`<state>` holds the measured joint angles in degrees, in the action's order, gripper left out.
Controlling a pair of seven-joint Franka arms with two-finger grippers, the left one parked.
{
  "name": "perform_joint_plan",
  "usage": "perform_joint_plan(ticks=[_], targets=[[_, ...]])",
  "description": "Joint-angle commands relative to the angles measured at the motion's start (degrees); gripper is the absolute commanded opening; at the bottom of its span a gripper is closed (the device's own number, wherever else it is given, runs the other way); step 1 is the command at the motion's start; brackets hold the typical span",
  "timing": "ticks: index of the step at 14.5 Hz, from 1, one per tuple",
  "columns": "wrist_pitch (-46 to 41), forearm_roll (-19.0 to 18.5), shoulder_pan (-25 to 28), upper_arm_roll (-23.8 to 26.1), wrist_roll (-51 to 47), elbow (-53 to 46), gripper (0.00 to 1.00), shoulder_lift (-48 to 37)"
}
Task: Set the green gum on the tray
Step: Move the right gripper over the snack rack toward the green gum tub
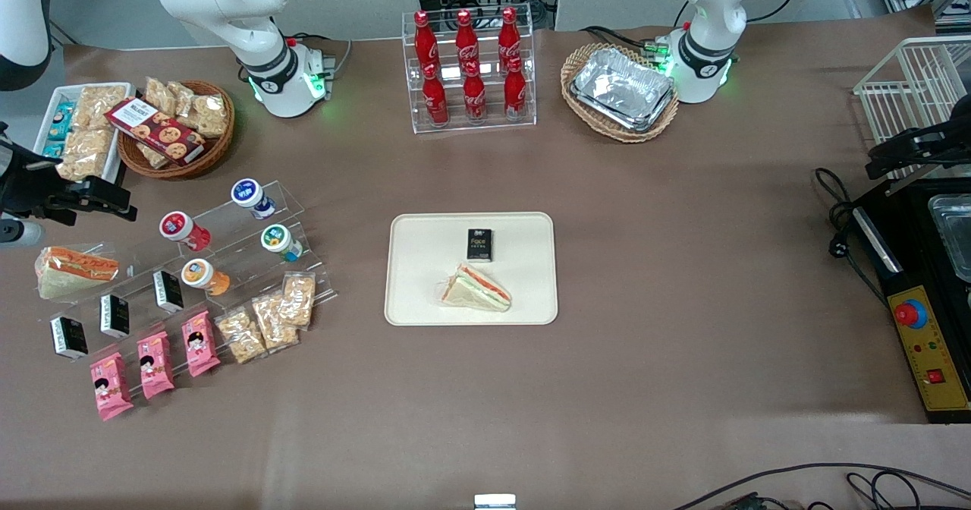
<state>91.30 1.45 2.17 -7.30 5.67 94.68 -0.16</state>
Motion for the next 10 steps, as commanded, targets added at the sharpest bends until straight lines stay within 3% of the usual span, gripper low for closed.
perform_joint_plan(ticks=[1, 5, 8, 10], targets=[[-3.2, 1.0, 0.6, -0.5, -1.1, -1.2, 1.0, -0.4], [-3.5, 1.1, 0.6, -0.3, -2.0, -1.4, 1.0, -0.1], [-5.8, 4.5, 0.6, -0.3, -5.0, -0.5, 1.0, 0.0], [-6.0, 4.6, 1.5, 0.4, -6.4, 0.0, 1.0, -0.4]])
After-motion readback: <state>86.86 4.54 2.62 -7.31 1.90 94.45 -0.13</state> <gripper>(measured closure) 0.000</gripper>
